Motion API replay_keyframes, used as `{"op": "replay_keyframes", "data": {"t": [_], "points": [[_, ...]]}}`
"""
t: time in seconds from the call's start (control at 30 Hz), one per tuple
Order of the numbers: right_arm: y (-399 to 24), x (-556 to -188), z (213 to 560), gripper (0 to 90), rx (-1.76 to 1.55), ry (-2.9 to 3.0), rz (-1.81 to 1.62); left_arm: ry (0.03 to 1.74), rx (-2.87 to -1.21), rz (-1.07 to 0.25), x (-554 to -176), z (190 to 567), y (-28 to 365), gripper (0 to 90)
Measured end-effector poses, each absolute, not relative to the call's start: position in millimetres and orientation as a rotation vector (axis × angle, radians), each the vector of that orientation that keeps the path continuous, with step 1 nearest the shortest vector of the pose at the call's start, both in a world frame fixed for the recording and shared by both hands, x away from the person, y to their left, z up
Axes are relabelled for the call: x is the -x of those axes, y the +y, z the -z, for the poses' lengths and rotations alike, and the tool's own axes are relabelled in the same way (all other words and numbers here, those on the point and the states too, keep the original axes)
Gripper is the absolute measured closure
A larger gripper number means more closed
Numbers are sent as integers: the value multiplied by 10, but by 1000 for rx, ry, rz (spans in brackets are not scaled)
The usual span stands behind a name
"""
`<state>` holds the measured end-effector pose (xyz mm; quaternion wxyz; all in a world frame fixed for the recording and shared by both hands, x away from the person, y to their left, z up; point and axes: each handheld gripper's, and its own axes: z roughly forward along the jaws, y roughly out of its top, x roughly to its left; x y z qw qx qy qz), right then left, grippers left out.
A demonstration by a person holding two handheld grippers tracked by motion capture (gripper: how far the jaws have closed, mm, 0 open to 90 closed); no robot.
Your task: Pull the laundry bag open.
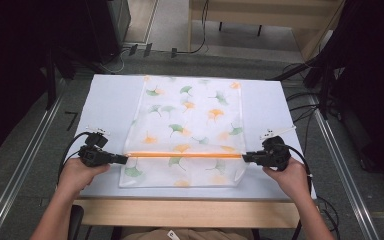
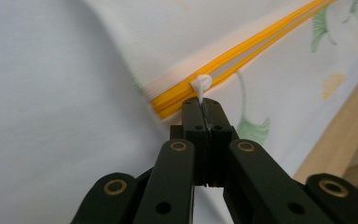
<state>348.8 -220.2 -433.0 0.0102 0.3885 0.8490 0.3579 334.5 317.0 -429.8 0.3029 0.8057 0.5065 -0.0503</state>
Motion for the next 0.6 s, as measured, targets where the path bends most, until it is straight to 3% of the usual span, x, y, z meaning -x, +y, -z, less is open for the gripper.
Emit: {"op": "replay_keyframes", "data": {"t": [0.6], "points": [[-2242,-3569,4419,843,-1255,2651,-1074,1345,-2080,183,-3349,4316,3212,900]]}}
